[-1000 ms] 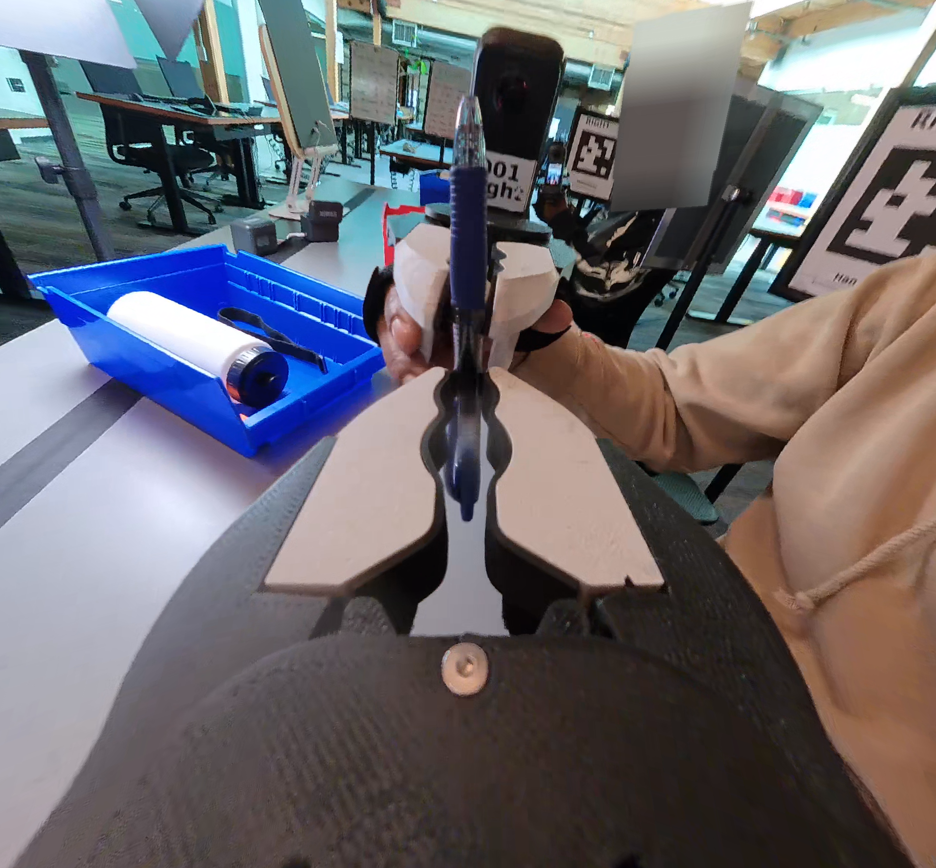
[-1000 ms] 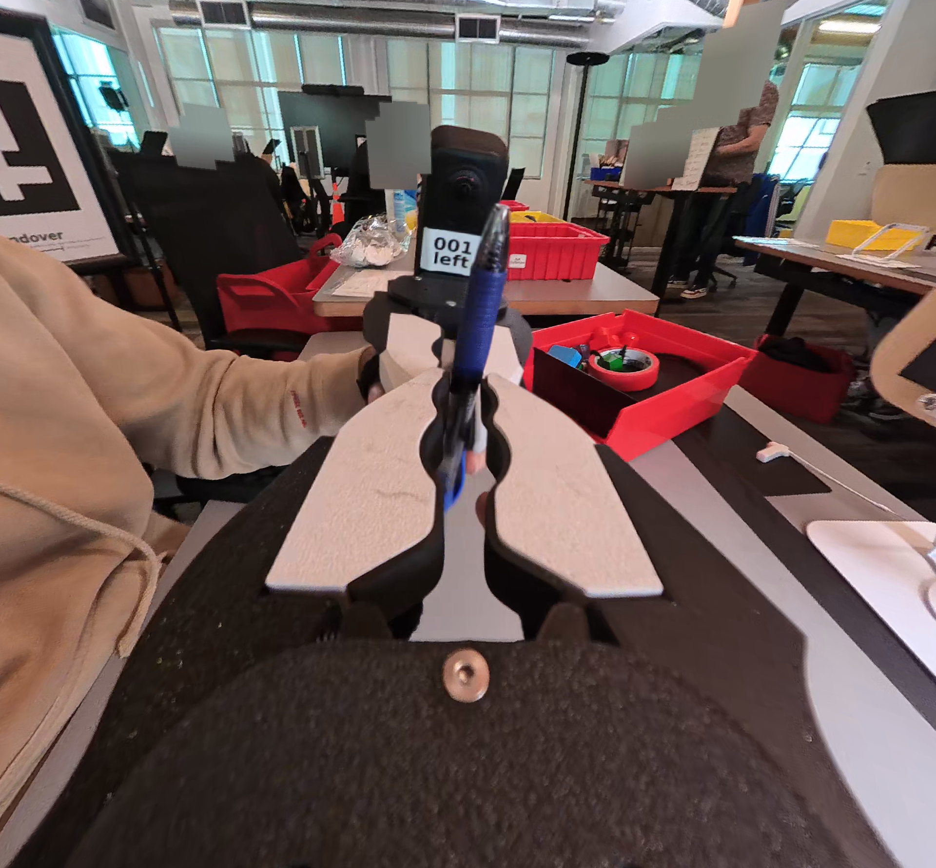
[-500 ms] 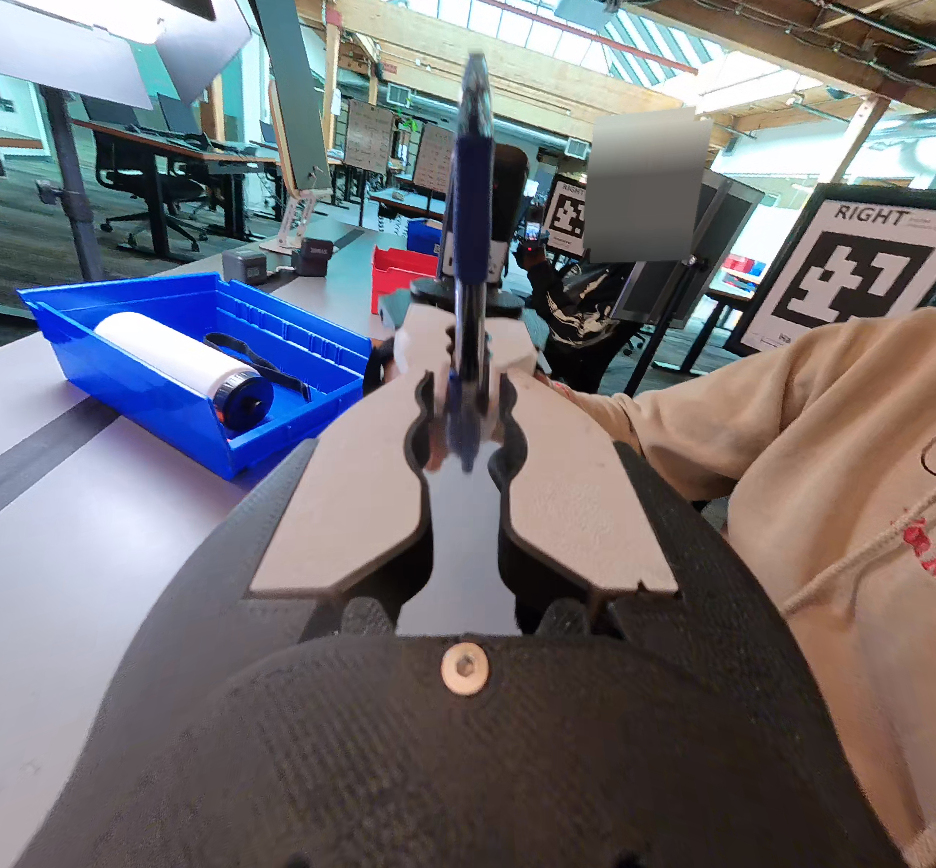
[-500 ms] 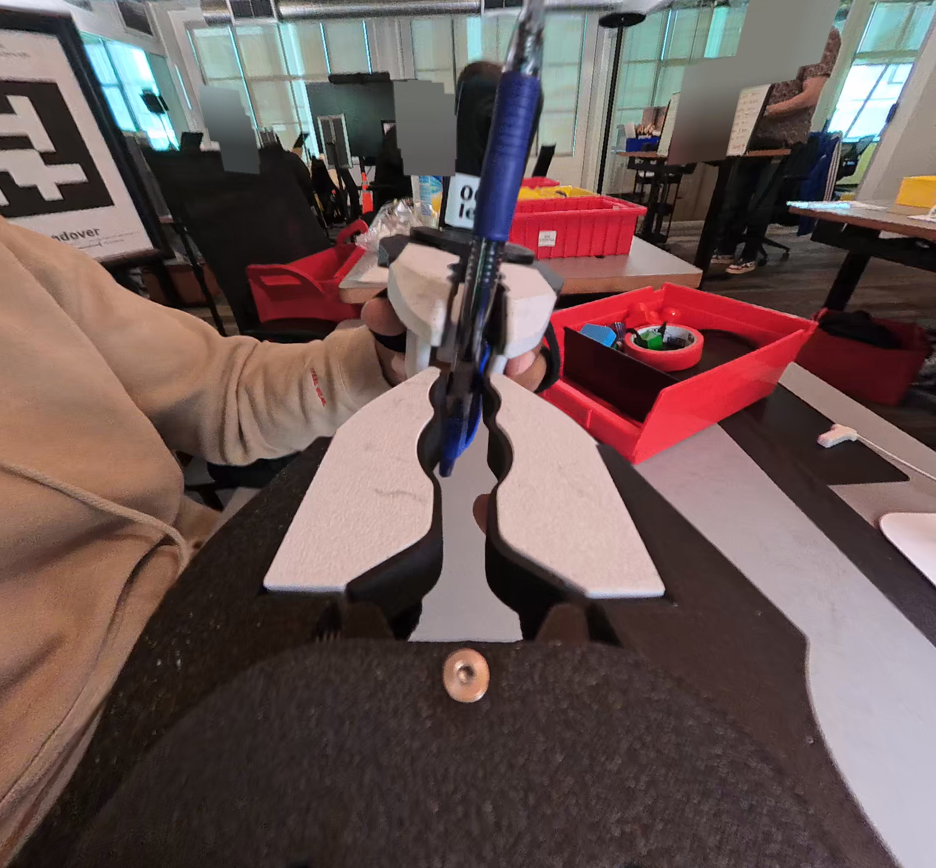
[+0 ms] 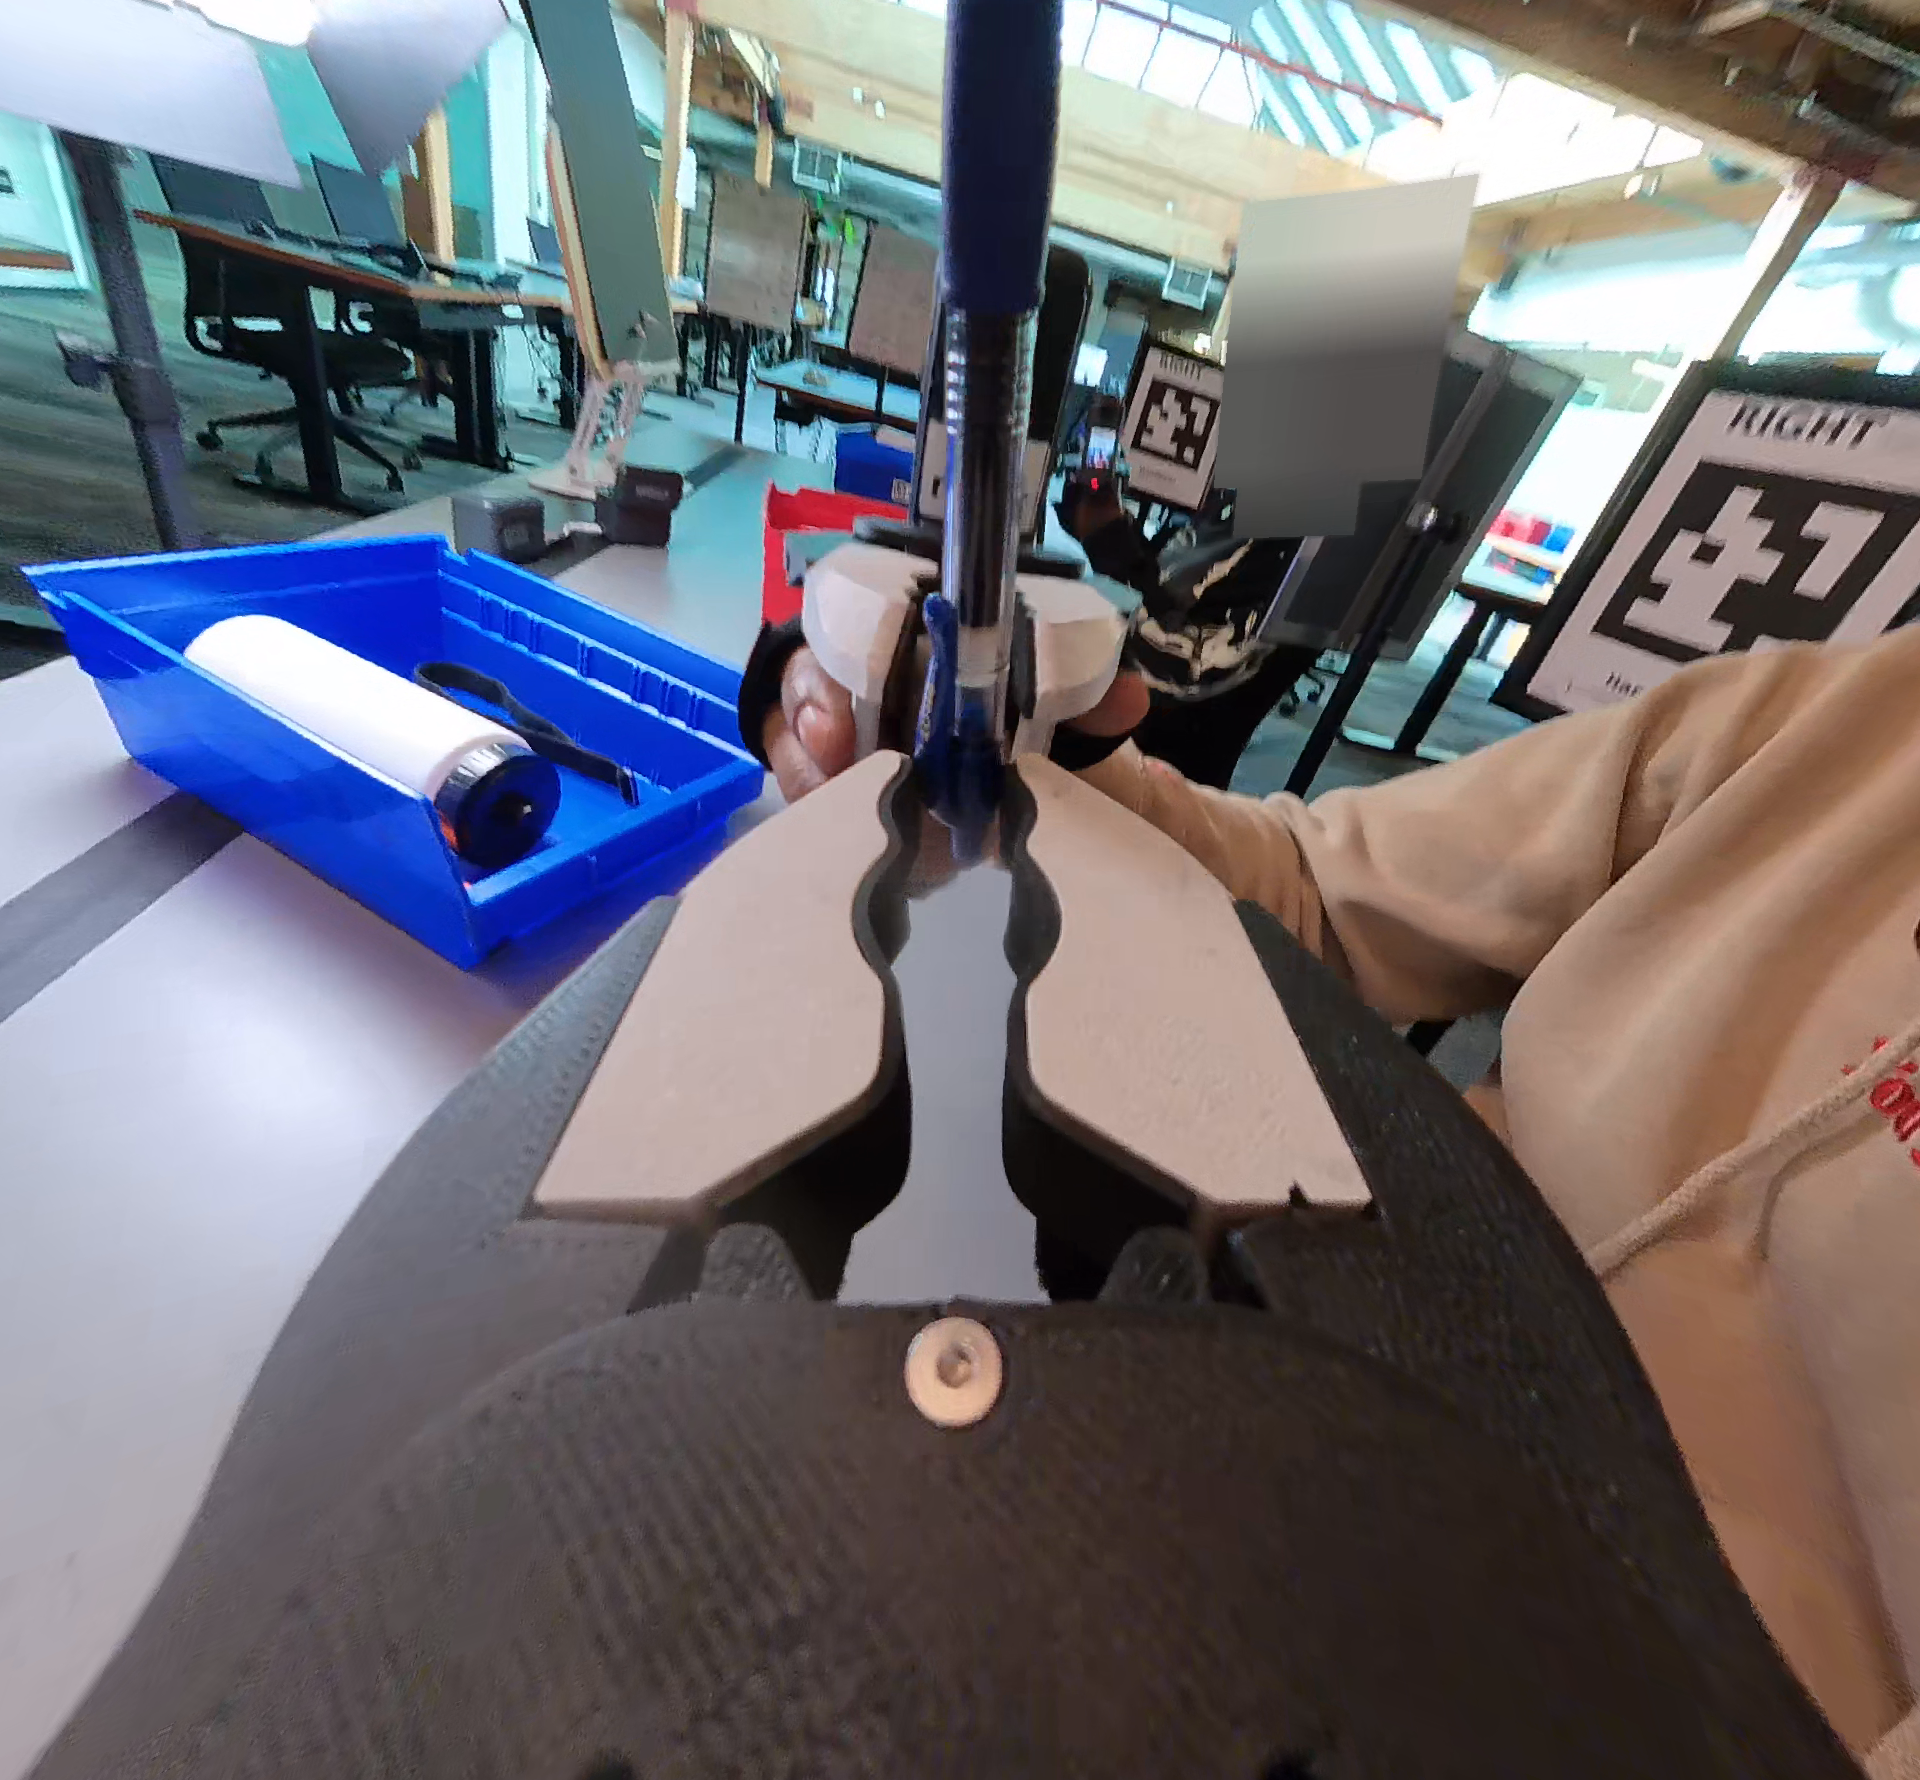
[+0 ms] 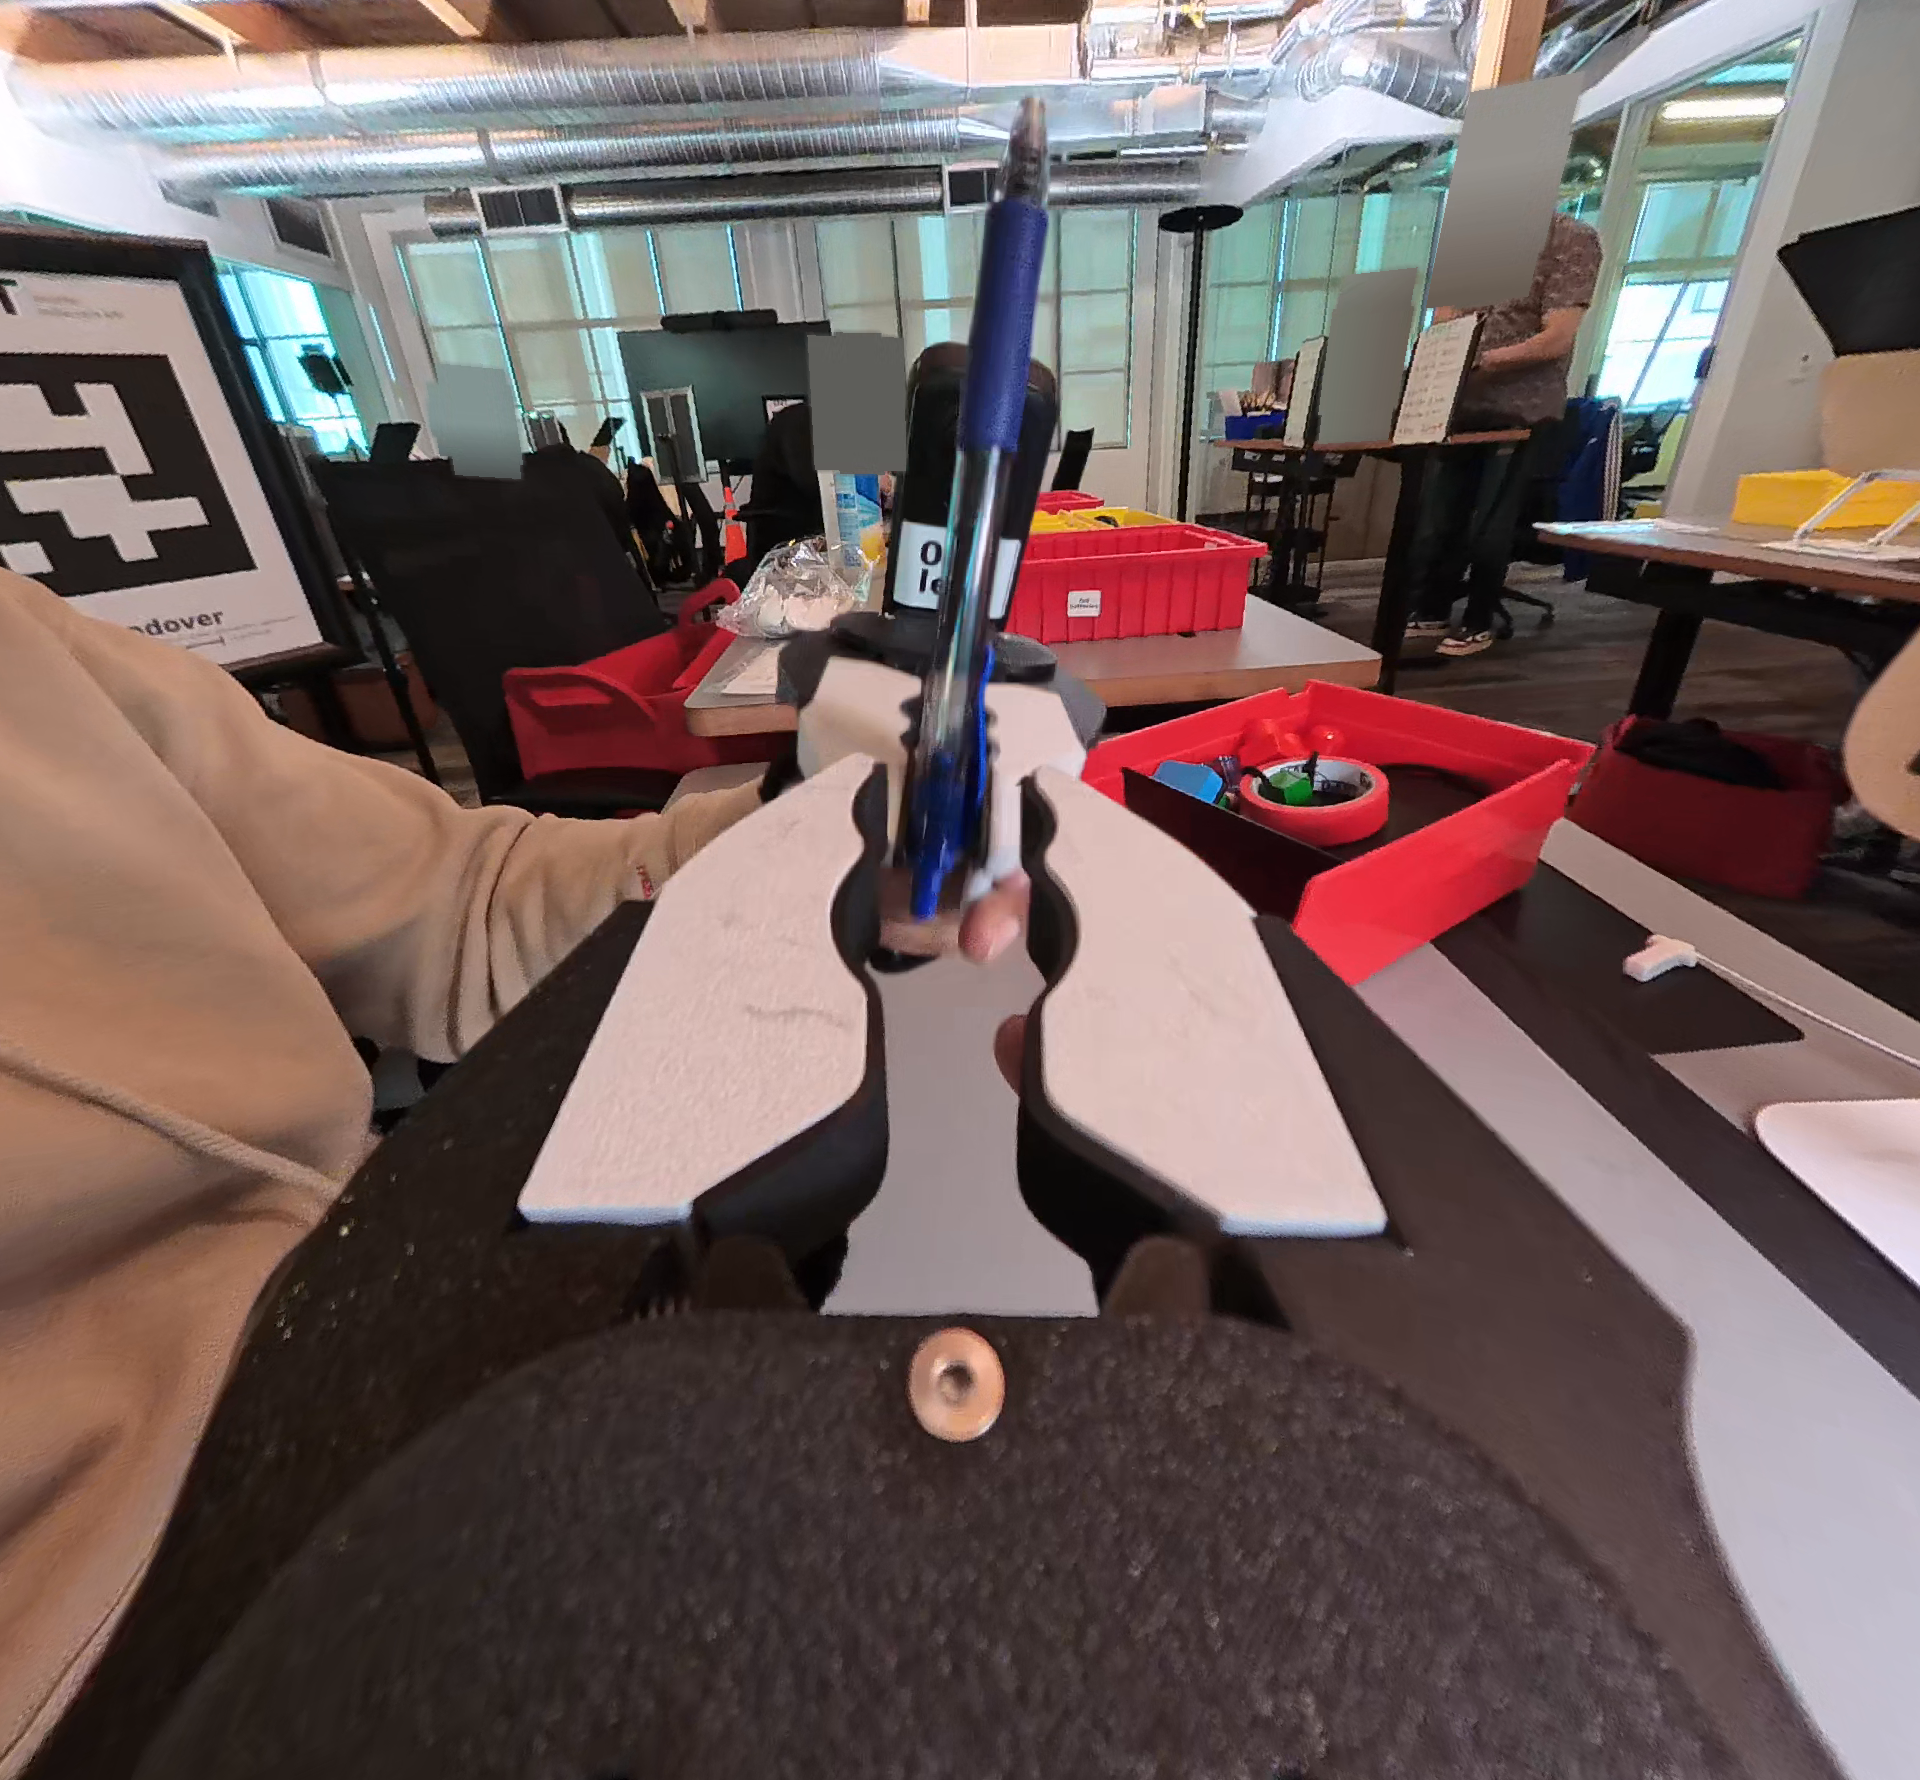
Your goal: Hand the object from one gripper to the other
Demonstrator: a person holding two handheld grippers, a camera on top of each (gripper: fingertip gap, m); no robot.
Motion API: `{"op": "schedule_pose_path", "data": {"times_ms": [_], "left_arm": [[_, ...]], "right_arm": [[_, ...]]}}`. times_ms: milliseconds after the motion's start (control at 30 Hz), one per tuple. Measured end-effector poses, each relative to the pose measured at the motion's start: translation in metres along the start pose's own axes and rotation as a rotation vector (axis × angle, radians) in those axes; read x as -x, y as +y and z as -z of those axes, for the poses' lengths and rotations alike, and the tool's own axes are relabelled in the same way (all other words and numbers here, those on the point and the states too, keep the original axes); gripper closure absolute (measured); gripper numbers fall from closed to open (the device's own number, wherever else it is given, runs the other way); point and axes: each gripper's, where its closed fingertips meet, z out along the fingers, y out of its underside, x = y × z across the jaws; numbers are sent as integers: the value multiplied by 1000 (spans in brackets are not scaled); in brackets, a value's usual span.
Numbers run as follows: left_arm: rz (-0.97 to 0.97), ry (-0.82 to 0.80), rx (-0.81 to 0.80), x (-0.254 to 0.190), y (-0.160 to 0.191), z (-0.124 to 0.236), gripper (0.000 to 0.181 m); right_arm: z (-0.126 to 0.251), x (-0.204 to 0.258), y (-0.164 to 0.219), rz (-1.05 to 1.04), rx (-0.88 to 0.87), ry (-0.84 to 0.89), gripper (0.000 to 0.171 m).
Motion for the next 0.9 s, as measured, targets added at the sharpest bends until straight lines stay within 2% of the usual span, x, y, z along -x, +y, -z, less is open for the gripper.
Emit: {"op": "schedule_pose_path", "data": {"times_ms": [200,333,433,467,533,633,767,900], "left_arm": [[28,-13,-91,4,-14,8,167],[25,-24,-109,5,-15,5,167],[40,-17,-117,4,-17,6,167],[42,-20,-109,4,-16,6,166],[58,-24,-102,6,-17,11,153],[45,-82,-105,20,-26,35,149],[-129,-283,-46,35,-36,68,152],[-341,-406,146,30,-23,60,155]], "right_arm": [[-11,-2,21,42,82,25,151],[-19,-3,16,87,33,94,165],[-18,-4,12,116,47,125,166],[-17,-5,12,135,75,136,166],[-11,-8,12,196,137,170,166],[10,-16,5,318,244,243,166],[49,-36,10,515,490,386,166],[61,-44,34,548,677,410,166]]}}
